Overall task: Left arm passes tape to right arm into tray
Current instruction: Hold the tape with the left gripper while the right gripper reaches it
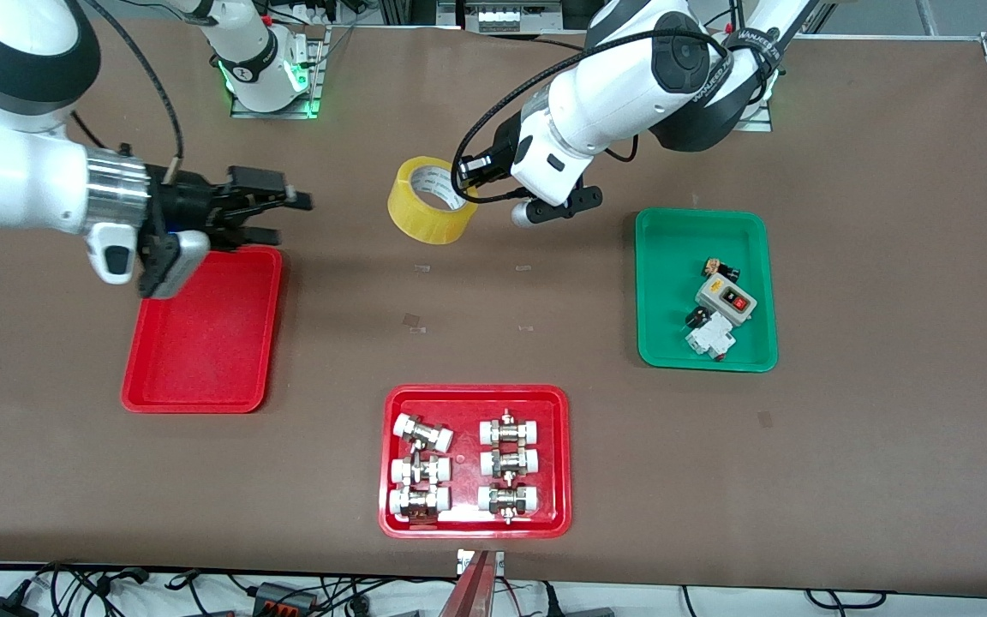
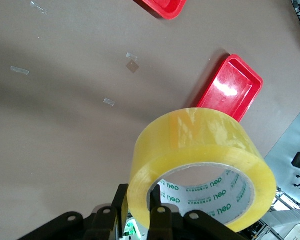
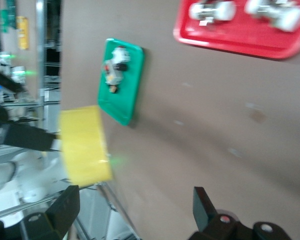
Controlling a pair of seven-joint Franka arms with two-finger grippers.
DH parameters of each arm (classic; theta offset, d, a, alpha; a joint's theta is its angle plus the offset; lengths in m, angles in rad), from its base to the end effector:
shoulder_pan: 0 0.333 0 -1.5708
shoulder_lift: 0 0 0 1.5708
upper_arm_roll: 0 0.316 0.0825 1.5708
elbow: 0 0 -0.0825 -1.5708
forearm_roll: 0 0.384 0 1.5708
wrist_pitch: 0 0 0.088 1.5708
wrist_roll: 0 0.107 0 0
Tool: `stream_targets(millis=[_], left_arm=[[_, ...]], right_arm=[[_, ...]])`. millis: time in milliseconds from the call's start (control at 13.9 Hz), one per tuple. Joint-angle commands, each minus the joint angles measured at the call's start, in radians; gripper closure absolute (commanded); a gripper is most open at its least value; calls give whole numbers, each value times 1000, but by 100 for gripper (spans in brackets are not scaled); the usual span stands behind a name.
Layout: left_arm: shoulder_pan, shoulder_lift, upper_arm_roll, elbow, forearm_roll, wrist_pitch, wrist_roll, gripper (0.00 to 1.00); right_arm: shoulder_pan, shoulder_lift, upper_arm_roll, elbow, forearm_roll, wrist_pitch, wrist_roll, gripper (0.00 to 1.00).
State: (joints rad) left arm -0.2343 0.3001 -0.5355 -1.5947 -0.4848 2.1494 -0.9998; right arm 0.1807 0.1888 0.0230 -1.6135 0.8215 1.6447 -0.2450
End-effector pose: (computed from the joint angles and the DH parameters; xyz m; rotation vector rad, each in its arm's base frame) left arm 0.4956 -0.4500 0.5173 2.4550 0.6064 -0.3640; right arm 0.5833 0.1943 0.5321 -2.2883 -0.3644 0.1620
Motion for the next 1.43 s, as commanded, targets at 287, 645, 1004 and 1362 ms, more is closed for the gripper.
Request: stream_targets(millis=[287, 645, 1004, 1362], left_arm=[[3, 4, -1, 22, -21, -8, -17, 80], [3, 5, -1, 19, -20, -8, -17, 80], [3, 5, -1, 16, -20, -8, -17, 80], [3, 5, -1, 13, -20, -10, -16, 80]], right_arm=[[121, 60, -6, 29, 119, 85, -14, 0], [146, 87, -5, 29, 131, 87, -14, 0], [152, 121, -5, 29, 200, 86, -17, 0], [137, 121, -8, 27, 200, 57, -28, 0]])
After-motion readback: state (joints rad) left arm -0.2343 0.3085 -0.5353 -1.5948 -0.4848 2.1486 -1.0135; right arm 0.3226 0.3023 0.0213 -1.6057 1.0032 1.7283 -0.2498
